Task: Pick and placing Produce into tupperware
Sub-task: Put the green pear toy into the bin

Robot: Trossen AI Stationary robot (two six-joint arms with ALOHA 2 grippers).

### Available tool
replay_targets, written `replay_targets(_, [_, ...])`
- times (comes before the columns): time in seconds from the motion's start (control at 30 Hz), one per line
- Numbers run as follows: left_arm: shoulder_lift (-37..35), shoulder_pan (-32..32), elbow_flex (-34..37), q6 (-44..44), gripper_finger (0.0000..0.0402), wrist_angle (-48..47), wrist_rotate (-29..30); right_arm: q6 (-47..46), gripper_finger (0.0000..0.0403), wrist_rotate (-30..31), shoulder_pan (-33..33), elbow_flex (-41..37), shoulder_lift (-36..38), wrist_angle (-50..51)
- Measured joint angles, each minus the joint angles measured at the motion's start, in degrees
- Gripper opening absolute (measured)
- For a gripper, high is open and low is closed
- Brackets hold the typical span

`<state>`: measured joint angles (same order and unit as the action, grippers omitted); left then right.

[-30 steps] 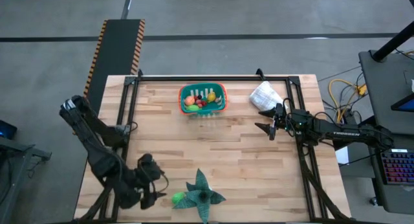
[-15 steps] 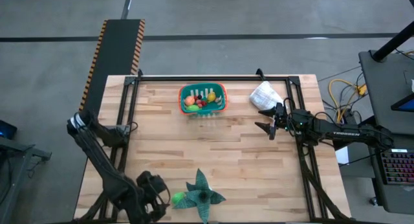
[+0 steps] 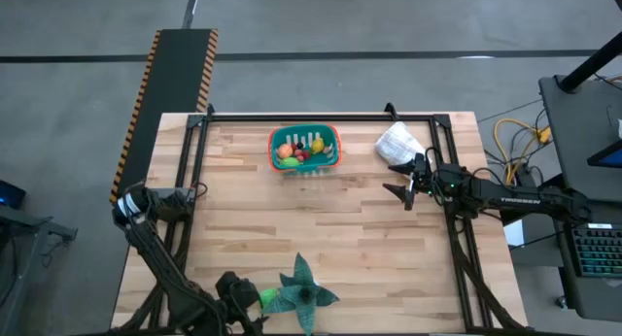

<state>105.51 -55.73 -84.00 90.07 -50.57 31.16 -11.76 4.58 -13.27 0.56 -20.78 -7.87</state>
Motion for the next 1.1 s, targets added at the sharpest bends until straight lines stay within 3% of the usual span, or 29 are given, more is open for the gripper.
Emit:
replay_targets(0.33, [6.25, -1.88, -2.04, 10.08, 0.0381, -3.25, 1.93, 0.00, 0.0327, 0.00, -0.01, 0.00, 0.00, 0.03])
replay_targets(0.7, [8.58, -1.26, -1.91, 11.76, 0.0381, -7.41, 3.85, 0.01, 0.0327, 0.00, 0.01, 0.00, 0.00, -0.02])
replay_targets(1.1, [8.58, 0.75, 0.44, 11.60, 0.0381, -3.28, 2.84, 1.72, 0.0327, 0.02, 0.01, 0.00, 0.00, -0.03])
